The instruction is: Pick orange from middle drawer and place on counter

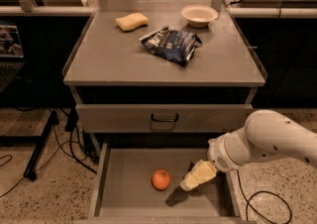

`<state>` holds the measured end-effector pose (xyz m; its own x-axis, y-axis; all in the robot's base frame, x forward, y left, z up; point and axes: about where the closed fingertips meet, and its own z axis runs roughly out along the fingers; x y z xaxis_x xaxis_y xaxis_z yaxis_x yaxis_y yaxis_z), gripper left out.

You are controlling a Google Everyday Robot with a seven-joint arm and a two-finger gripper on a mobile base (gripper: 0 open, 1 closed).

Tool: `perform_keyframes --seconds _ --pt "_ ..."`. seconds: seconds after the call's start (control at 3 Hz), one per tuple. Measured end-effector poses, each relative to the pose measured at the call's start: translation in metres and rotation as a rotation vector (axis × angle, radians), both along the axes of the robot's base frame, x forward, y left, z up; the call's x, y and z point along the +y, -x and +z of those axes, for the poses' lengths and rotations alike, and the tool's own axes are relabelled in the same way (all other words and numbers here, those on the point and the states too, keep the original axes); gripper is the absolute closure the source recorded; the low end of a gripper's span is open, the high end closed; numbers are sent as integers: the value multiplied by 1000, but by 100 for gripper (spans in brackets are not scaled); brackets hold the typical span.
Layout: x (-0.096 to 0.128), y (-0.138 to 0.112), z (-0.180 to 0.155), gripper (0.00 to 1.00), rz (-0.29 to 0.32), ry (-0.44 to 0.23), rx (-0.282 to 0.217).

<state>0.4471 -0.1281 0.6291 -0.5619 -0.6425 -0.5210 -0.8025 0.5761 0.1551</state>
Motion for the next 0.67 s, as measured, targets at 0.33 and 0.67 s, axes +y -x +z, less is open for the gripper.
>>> perform_keyframes --seconds 0.33,0.67 --pt "0 0 0 0 0 0 0" --pt "6 1 -18 0 -41 -21 -20"
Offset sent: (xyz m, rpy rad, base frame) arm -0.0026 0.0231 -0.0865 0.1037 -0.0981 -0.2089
